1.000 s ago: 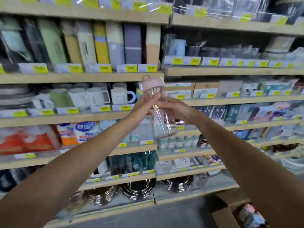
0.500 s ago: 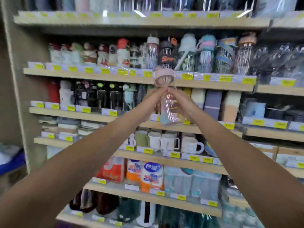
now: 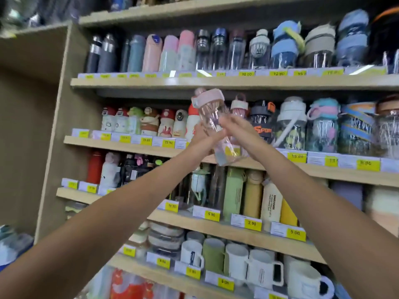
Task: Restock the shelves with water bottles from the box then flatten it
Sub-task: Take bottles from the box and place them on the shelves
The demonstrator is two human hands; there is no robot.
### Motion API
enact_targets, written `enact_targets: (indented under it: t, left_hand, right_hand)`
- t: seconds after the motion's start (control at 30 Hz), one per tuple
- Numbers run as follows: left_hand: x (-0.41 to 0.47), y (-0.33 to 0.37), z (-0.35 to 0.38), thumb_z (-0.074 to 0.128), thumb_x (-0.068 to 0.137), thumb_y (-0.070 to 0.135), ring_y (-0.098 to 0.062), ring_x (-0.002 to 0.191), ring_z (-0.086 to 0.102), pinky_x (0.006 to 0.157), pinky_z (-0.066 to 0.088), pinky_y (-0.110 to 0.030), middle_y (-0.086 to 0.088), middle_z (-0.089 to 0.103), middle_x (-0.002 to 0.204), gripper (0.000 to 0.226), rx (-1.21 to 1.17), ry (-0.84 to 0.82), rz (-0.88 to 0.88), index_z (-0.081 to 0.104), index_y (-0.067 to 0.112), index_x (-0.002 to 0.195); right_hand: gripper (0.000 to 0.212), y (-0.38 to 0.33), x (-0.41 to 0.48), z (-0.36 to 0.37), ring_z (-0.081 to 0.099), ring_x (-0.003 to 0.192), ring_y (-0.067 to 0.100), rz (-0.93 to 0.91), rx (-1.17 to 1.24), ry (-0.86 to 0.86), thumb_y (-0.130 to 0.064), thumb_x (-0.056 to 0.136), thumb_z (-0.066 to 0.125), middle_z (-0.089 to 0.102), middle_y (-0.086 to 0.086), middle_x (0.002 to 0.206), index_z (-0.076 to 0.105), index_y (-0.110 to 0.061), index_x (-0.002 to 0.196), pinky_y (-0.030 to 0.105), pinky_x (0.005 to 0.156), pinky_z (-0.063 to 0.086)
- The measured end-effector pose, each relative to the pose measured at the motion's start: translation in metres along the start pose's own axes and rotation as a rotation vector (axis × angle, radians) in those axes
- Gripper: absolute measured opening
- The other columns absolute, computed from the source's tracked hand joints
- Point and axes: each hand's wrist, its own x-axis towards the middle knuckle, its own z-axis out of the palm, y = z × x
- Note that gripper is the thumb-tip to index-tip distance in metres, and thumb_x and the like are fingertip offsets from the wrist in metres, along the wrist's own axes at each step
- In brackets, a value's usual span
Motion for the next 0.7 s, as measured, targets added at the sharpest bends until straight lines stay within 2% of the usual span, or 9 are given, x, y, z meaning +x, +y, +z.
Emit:
enact_targets:
  t: [0.07, 0.13, 0.2, 0.3, 0.43, 0.53, 0.63, 0.7]
  left_hand:
    - [0.021, 0.0, -0.007, 0.074, 0.075, 0.029, -0.017, 0.116, 0.054, 0.097, 0.045, -0.036, 0.0, 0.05, 0.129, 0.093, 0.076, 0.058, 0.077, 0.013, 0.021, 0.144]
    - [0.04, 0.0, -0.012, 0.07, 0.083, 0.022, -0.01, 0.112, 0.05, 0.092, 0.04, -0.026, 0.005, 0.047, 0.126, 0.088, 0.155, 0.112, 0.158, 0.009, 0.018, 0.146]
    - [0.058, -0.004, -0.015, 0.065, 0.086, 0.016, -0.007, 0.111, 0.047, 0.087, 0.039, -0.015, 0.003, 0.046, 0.126, 0.083, 0.197, 0.133, 0.249, 0.008, 0.015, 0.147]
    - [0.085, -0.014, -0.02, 0.06, 0.088, 0.005, -0.007, 0.115, 0.044, 0.077, 0.04, 0.002, -0.006, 0.04, 0.138, 0.079, 0.216, 0.154, 0.365, 0.006, 0.007, 0.146]
    - [0.113, -0.023, -0.029, 0.064, 0.085, 0.0, -0.015, 0.128, 0.04, 0.075, 0.033, 0.009, -0.01, 0.035, 0.144, 0.079, 0.252, 0.132, 0.411, 0.011, 0.002, 0.144]
    - [0.14, -0.037, -0.039, 0.068, 0.083, 0.003, -0.013, 0.124, 0.044, 0.083, 0.038, 0.004, -0.009, 0.04, 0.141, 0.078, 0.277, 0.085, 0.403, 0.017, 0.002, 0.143]
    - [0.152, -0.047, -0.04, 0.074, 0.074, 0.016, -0.016, 0.127, 0.046, 0.105, 0.041, -0.025, -0.008, 0.044, 0.14, 0.086, 0.279, 0.017, 0.389, 0.021, 0.006, 0.141]
    - [0.161, -0.056, -0.042, 0.073, 0.071, 0.017, -0.015, 0.125, 0.048, 0.104, 0.042, -0.029, -0.009, 0.045, 0.138, 0.086, 0.293, -0.013, 0.386, 0.022, 0.006, 0.14]
  right_hand:
    - [0.036, 0.0, 0.022, 0.006, 0.059, 0.091, 0.008, -0.093, -0.05, 0.007, -0.028, 0.092, 0.06, 0.064, -0.001, 0.106, 0.054, -0.015, 0.125, 0.019, 0.075, 0.046]
    - [0.039, 0.003, 0.042, 0.013, 0.059, 0.094, 0.004, -0.168, -0.084, 0.013, -0.021, 0.09, 0.063, 0.063, -0.003, 0.107, 0.05, -0.014, 0.126, 0.012, 0.078, 0.046]
    - [0.043, 0.008, 0.058, 0.021, 0.058, 0.093, -0.001, -0.23, -0.098, 0.036, -0.018, 0.087, 0.066, 0.061, -0.007, 0.105, 0.047, -0.015, 0.126, 0.007, 0.078, 0.045]
    - [0.048, 0.021, 0.088, 0.024, 0.06, 0.102, 0.006, -0.272, -0.121, 0.066, -0.02, 0.083, 0.068, 0.061, -0.005, 0.111, 0.047, -0.016, 0.126, 0.019, 0.087, 0.046]
    - [0.053, 0.032, 0.11, 0.016, 0.059, 0.106, 0.01, -0.275, -0.231, 0.073, -0.024, 0.083, 0.07, 0.061, -0.002, 0.117, 0.044, -0.018, 0.129, 0.026, 0.092, 0.048]
    - [0.053, 0.046, 0.121, 0.021, 0.058, 0.106, 0.01, -0.3, -0.273, 0.15, -0.026, 0.083, 0.07, 0.06, -0.004, 0.117, 0.046, -0.019, 0.13, 0.026, 0.092, 0.047]
    - [0.049, 0.057, 0.122, 0.026, 0.055, 0.107, 0.012, -0.31, -0.316, 0.239, -0.024, 0.084, 0.067, 0.058, -0.003, 0.115, 0.047, -0.017, 0.129, 0.027, 0.092, 0.045]
    - [0.047, 0.068, 0.125, 0.03, 0.056, 0.107, 0.013, -0.321, -0.325, 0.269, -0.024, 0.084, 0.066, 0.059, -0.001, 0.116, 0.048, -0.017, 0.127, 0.03, 0.093, 0.046]
